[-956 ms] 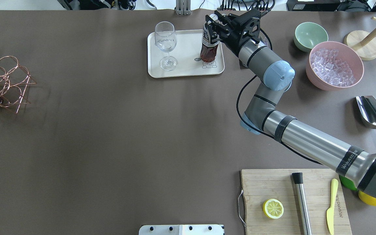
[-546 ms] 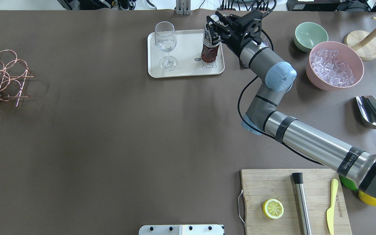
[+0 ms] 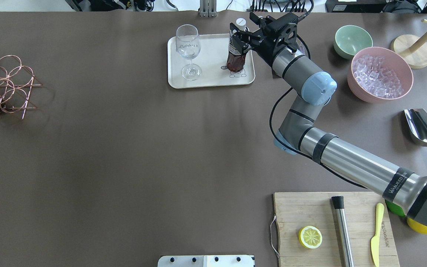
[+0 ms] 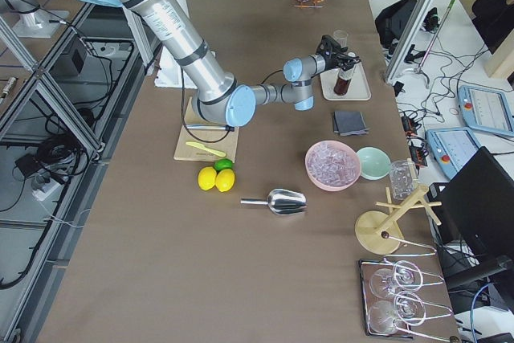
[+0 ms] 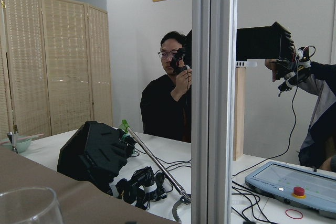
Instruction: Take tea from basket to plate
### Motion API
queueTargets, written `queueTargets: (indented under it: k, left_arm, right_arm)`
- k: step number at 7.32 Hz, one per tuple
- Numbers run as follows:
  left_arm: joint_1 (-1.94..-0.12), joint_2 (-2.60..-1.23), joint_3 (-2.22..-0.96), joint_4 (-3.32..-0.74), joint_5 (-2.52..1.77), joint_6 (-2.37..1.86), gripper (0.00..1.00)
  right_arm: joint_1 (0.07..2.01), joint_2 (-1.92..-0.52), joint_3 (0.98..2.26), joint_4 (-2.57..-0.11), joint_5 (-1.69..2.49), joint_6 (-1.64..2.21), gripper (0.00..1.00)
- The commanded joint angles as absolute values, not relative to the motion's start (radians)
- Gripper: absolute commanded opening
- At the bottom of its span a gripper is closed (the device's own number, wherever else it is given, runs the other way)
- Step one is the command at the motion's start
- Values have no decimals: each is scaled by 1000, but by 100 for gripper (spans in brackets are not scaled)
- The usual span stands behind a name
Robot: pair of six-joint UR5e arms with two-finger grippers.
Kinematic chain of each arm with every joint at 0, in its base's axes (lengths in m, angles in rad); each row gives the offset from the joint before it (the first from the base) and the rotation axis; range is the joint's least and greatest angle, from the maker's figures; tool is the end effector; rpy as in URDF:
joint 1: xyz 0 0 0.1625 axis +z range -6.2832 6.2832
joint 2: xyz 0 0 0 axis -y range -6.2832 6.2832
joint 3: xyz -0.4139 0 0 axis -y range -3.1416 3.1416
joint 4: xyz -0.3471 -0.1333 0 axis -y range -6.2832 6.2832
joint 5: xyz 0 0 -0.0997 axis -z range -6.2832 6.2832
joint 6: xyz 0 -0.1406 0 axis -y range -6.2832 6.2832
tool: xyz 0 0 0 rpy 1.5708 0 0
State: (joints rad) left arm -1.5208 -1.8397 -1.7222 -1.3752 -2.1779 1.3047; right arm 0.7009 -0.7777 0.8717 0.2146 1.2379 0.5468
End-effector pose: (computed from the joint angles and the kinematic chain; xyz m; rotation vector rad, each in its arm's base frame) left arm -0.0255 -0.5517 0.5103 0.5773 0.3930 1.3725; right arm -0.4475 -0.6122 0.2850 1.5519 -1.0305 0.0893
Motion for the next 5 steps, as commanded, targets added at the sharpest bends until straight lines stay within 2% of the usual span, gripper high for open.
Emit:
queueTargets:
  k: [1, 5]
  left_arm:
    - [-1522, -1839, -1723, -1374, -2178, 1305, 98]
    - [-1604, -1792, -1713, -1370, -2233, 1217, 98]
  right_arm:
    - [699, -778, 880, 216, 1239, 548, 100]
    - [731, -810, 986, 168, 1293, 549, 100]
